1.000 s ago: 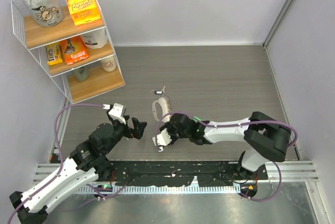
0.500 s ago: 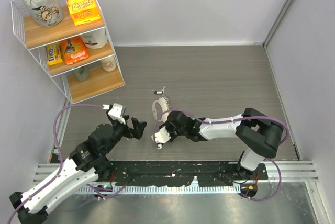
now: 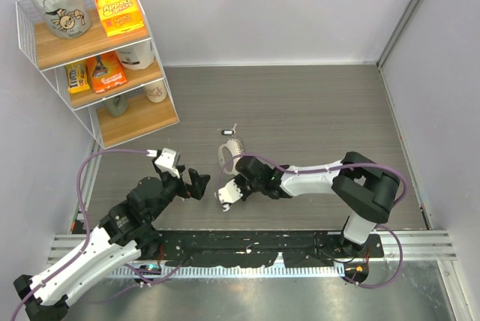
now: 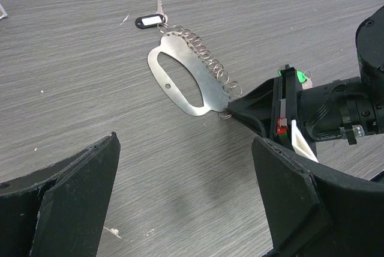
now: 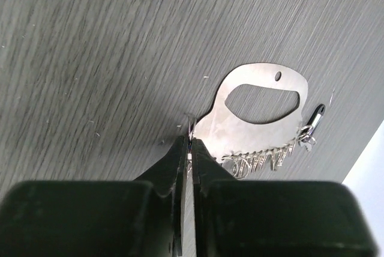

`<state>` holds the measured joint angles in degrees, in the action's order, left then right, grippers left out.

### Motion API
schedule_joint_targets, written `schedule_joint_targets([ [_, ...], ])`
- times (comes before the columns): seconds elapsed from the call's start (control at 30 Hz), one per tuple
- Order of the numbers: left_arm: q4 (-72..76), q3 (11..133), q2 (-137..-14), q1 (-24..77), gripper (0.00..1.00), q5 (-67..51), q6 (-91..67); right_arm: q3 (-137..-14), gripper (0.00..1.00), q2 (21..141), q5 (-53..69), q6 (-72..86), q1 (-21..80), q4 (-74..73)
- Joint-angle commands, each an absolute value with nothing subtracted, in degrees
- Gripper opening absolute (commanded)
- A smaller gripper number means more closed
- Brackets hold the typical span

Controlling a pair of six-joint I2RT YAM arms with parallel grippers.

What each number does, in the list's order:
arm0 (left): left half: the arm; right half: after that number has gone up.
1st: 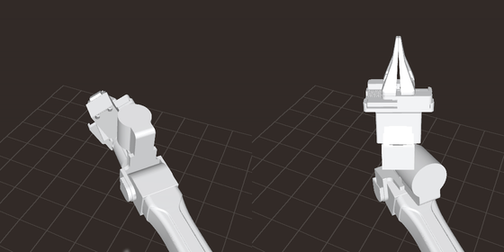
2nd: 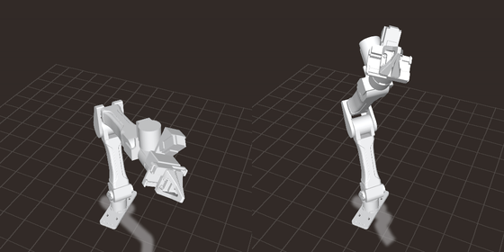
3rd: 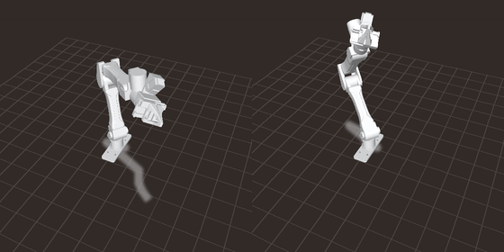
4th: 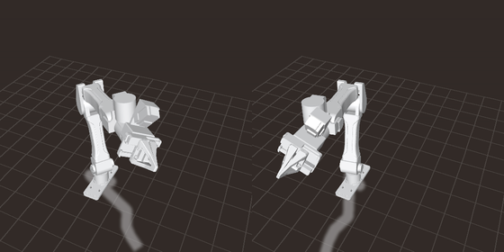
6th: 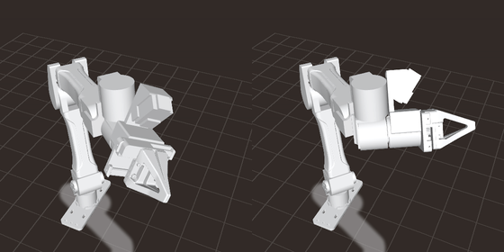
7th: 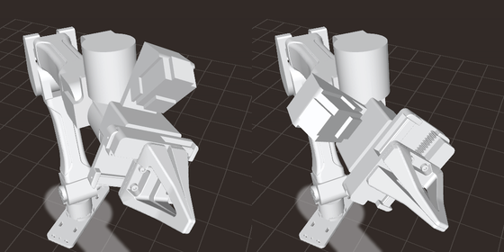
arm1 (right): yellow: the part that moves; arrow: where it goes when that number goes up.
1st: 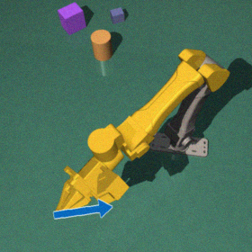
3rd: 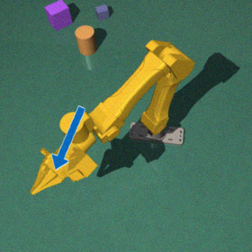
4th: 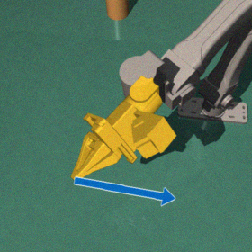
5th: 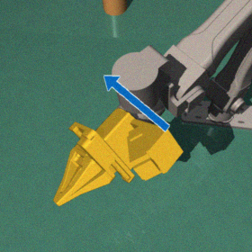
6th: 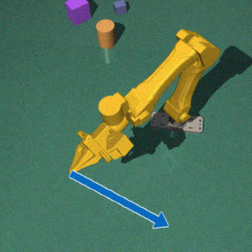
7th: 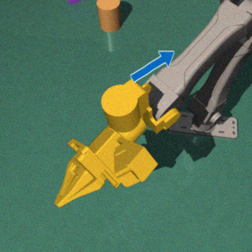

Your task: Put the keys on the keyring

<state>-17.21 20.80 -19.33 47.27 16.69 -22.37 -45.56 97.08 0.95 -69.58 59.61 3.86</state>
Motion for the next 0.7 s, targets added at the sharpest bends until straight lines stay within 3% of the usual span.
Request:
schedule_joint_targets([
  [0.0,-15.91,20.74,-19.16,47.46,0.99,17.14,-22.76,-48.69,0.05,97.38,1.4,-70.4,59.24,0.35],
  [0.23,-15.91,20.66,-19.07,47.46,0.99,17.75,-22.76,-48.61,0.05,93.17,4.91,-66.02,59.41,-1.67],
  [0.67,-11.78,18.72,-16.27,47.46,0.99,12.49,-22.06,-42.28,0.05,69.53,13.18,-44.58,59.77,1.85],
])
